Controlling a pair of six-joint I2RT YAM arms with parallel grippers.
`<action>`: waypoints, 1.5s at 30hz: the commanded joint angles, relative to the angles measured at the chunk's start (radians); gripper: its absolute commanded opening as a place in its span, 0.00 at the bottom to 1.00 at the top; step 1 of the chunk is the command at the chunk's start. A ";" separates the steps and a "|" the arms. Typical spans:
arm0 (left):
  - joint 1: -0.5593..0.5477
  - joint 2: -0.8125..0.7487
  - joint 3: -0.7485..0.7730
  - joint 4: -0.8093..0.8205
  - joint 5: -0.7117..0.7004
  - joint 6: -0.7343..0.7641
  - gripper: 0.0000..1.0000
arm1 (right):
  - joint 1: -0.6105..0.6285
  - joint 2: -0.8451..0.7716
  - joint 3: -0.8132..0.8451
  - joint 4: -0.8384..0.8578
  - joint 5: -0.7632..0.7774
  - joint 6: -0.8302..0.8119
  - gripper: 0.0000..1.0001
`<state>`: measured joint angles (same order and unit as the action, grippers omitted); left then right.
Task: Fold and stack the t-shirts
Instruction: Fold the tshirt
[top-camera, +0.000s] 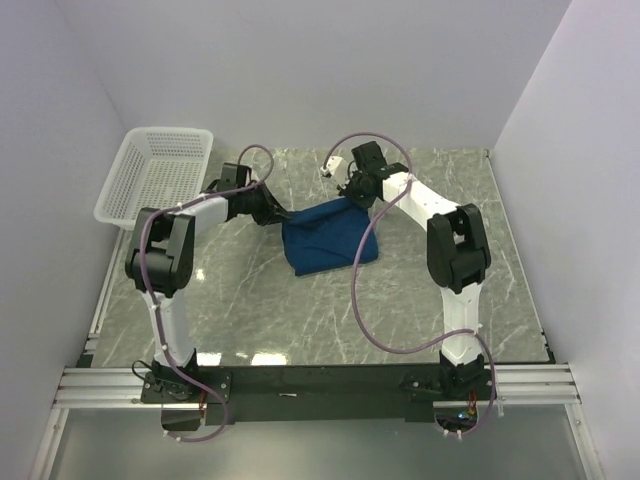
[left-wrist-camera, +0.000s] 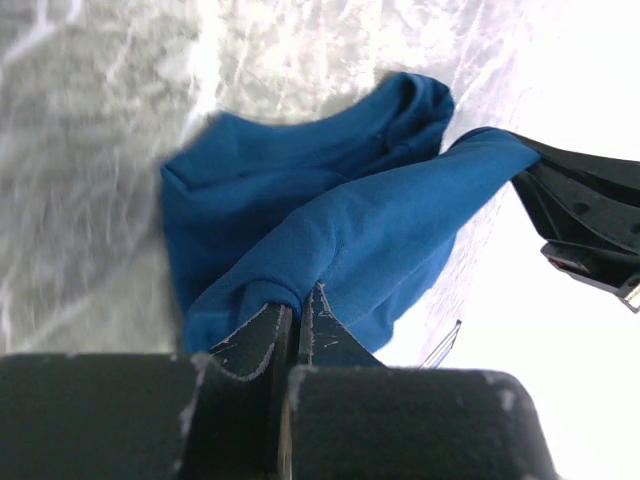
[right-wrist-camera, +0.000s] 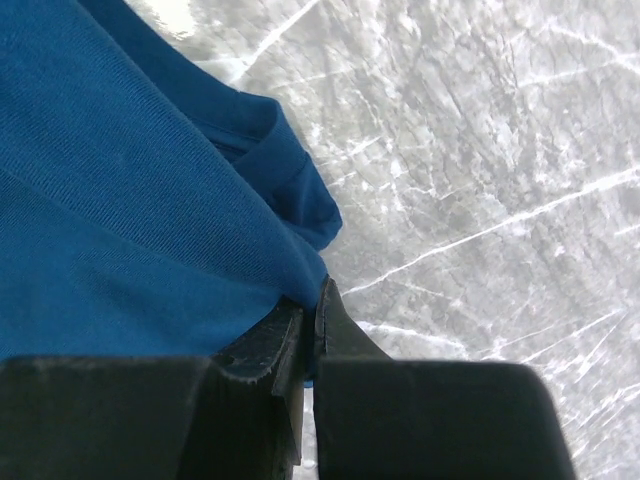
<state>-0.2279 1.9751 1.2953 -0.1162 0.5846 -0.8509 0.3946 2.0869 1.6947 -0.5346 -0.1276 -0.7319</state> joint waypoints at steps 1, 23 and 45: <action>0.001 0.054 0.076 0.012 0.077 0.046 0.01 | -0.010 0.010 0.059 0.039 0.057 0.039 0.00; 0.021 -0.367 -0.126 0.164 -0.047 0.139 0.43 | -0.160 -0.120 -0.042 -0.239 -0.723 0.272 0.34; -0.053 0.198 0.130 0.194 0.103 0.000 0.01 | -0.151 0.079 -0.095 -0.199 -0.518 0.568 0.26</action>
<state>-0.3099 2.1590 1.3922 0.0212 0.7086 -0.8116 0.2562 2.1548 1.5986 -0.7406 -0.7155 -0.2012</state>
